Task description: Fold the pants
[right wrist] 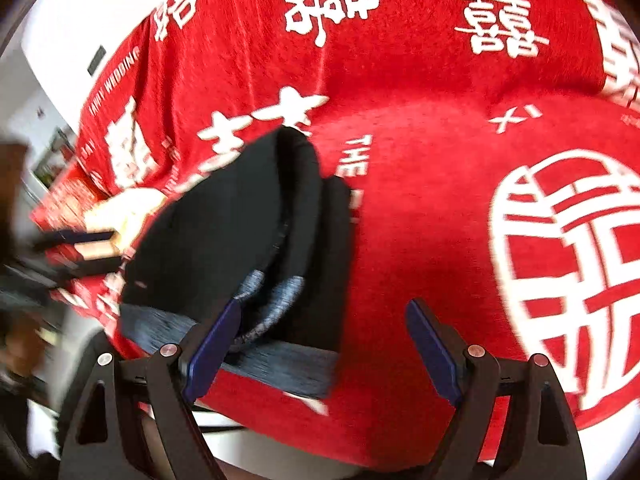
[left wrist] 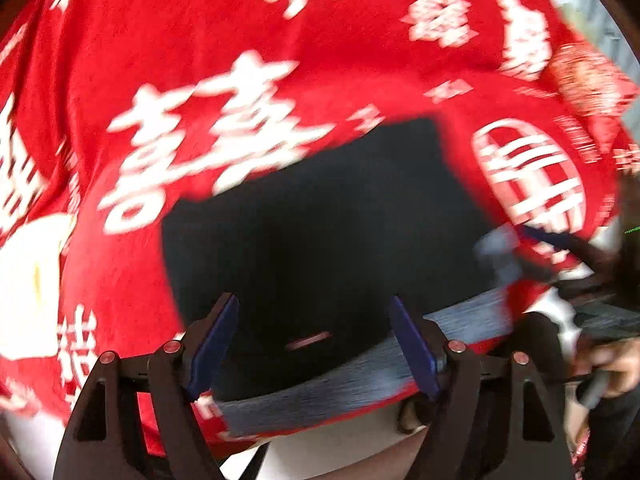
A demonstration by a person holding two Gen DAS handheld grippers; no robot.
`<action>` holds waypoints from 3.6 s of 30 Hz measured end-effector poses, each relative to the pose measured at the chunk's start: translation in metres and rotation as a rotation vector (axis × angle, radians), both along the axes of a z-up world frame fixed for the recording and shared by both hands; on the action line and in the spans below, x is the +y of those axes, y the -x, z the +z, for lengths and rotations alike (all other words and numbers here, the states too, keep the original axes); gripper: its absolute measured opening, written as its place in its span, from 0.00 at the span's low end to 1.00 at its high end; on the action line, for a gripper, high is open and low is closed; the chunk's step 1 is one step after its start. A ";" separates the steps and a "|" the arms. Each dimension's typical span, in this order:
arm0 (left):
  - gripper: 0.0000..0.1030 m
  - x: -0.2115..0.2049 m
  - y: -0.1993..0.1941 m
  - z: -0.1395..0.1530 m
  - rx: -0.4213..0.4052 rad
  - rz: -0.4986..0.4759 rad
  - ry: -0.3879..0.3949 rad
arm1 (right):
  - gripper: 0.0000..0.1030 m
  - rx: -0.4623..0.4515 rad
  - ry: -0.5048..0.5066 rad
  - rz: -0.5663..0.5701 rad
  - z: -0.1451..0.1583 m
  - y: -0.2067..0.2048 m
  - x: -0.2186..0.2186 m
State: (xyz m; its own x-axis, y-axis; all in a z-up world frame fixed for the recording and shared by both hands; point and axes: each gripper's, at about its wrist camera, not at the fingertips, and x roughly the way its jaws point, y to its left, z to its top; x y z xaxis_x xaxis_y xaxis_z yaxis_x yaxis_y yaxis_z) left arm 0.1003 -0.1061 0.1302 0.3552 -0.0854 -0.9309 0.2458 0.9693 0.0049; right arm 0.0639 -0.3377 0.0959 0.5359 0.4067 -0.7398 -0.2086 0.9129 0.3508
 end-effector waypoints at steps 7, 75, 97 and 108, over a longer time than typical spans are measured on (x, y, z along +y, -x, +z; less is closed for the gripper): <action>0.84 0.013 0.006 -0.038 -0.001 0.043 0.039 | 0.83 0.072 -0.207 0.041 -0.007 -0.012 0.023; 0.97 0.010 -0.013 -0.046 -0.091 0.092 0.021 | 0.77 -0.010 0.167 0.069 0.012 0.044 0.083; 0.99 0.028 0.050 -0.060 -0.048 0.169 0.041 | 0.77 -0.071 0.020 0.244 0.013 0.042 0.102; 0.99 0.025 0.049 -0.066 -0.055 0.157 0.017 | 0.86 -0.091 0.315 0.235 0.012 0.037 0.129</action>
